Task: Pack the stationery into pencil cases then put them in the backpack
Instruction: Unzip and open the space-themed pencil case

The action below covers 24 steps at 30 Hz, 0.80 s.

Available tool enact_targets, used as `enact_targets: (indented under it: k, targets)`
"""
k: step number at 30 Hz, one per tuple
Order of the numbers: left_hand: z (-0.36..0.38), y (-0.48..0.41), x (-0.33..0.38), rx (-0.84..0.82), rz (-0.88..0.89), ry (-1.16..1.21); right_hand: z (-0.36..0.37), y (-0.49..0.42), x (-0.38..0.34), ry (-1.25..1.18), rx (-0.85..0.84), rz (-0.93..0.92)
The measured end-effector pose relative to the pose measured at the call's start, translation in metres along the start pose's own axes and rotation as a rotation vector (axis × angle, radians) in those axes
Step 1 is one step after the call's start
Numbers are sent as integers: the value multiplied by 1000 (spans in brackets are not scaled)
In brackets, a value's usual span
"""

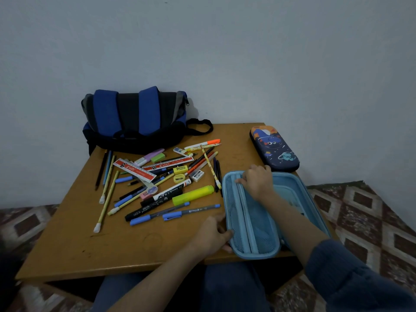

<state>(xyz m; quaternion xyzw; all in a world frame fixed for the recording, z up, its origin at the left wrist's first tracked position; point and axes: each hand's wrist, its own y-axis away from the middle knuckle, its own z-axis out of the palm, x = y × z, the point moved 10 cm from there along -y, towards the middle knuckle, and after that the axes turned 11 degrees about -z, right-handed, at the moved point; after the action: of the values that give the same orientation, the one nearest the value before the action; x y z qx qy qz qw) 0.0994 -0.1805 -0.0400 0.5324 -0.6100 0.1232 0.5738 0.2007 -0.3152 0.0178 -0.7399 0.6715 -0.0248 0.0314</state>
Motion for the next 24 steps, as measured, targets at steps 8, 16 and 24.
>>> enact_targets:
  k: [8, 16, 24]
  targets:
    - [-10, 2, 10, -12, -15, -84, 0, 2, 4, -98, 47, 35]
    - [-103, -10, 66, 564, 223, -604, -3, 13, 5, -179, -22, 5]
    - [-101, -49, 84, 618, 308, -962, 1, 26, 13, -339, -55, 83]
